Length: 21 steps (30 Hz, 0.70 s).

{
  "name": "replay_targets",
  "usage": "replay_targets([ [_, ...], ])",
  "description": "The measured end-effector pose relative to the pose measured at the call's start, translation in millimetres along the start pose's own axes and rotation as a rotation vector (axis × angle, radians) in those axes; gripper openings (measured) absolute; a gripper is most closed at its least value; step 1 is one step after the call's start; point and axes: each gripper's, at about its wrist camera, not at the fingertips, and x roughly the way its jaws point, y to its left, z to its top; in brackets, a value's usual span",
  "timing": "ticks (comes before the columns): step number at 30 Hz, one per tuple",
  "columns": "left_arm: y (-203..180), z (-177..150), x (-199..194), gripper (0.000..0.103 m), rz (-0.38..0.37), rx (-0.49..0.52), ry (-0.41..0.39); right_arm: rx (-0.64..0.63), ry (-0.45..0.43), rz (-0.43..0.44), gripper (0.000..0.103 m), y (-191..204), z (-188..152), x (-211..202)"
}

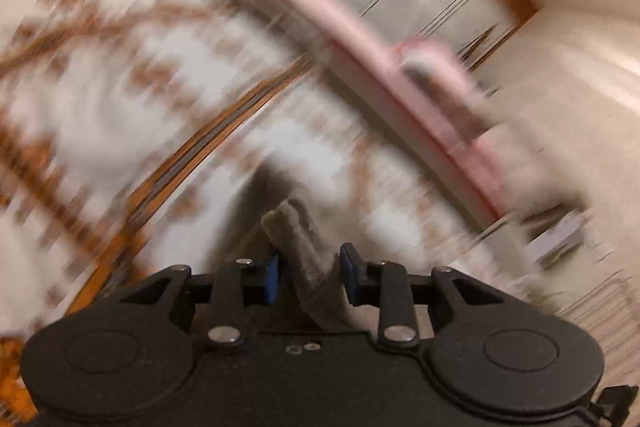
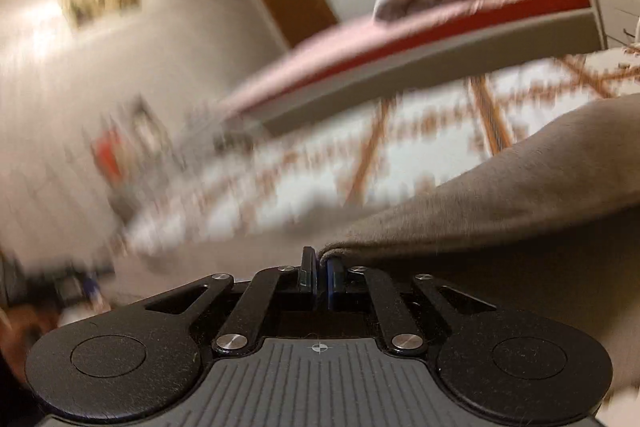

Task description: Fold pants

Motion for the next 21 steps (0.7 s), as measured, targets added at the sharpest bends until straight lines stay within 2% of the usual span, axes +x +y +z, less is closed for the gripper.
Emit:
replay_targets([
  [1, 9, -9, 9, 0.021, 0.03, 0.004, 0.046, -0.017, 0.048, -0.026, 0.005, -1, -14, 11],
  [3, 18, -18, 5, 0.021, -0.014, -0.012, 0.014, 0.031, 0.123, -0.067, 0.005, -15, -35, 31],
  [5, 17, -18, 2, 0.021, -0.016, -0.032, 0.009, 0.068, 0.094, -0.045, 0.005, -20, -38, 28],
  [8, 3, -16, 4, 0.021, 0.021, 0.029, 0.017, 0.039, 0.098, -0.054, 0.005, -14, -32, 26],
  [11, -6, -10, -2, 0.021, 0.023, 0.081, -0.012, 0.041, 0.067, -0.043, 0.005, -8, -20, 20],
  [13, -11, -11, 4, 0.021, 0.071, 0.14, 0.004, 0.045, 0.049, -0.035, 0.005, -7, -21, 11],
  [14, -8, -15, 11, 0.021, 0.096, 0.143, 0.034, 0.036, 0.064, -0.042, 0.005, -8, -27, 13],
  [16, -1, -17, 10, 0.023, 0.085, 0.11, 0.026, 0.029, 0.176, -0.086, 0.005, -10, -34, 33],
  [18, -1, -16, 3, 0.028, 0.077, 0.074, 0.009, 0.065, 0.154, -0.057, 0.006, -16, -35, 26],
  [20, -8, -15, -5, 0.03, 0.104, 0.088, 0.002, 0.082, 0.156, -0.049, 0.017, -18, -28, 15],
  [21, -13, -16, -10, 0.028, 0.125, 0.1, -0.001, 0.074, 0.139, -0.055, 0.018, -19, -25, 6],
])
